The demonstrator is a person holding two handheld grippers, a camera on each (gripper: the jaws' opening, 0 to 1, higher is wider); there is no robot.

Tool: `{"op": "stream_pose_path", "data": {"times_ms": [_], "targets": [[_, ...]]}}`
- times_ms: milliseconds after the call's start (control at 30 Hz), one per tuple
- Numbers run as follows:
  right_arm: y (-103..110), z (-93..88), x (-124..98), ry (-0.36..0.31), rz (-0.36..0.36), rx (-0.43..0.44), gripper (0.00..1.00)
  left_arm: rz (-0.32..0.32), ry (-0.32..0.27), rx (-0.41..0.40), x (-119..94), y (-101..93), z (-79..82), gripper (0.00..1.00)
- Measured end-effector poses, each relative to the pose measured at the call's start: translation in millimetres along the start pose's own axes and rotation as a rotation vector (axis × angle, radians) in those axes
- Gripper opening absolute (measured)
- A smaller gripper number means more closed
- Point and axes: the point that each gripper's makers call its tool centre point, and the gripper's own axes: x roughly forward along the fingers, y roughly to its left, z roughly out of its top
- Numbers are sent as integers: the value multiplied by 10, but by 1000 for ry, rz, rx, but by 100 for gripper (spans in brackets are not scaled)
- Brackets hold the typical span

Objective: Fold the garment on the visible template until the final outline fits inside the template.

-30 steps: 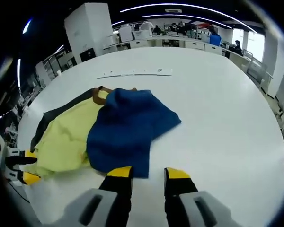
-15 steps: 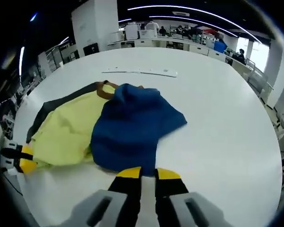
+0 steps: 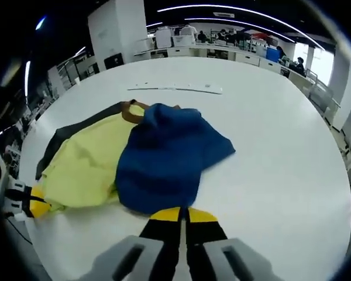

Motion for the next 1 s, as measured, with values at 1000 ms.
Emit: {"op": "stream_pose_path", "data": {"times_ms": [1000], "targets": [[-685,-2,-410,19,-122,3,0,-240,-33,83,-217,-851,333,0]]}}
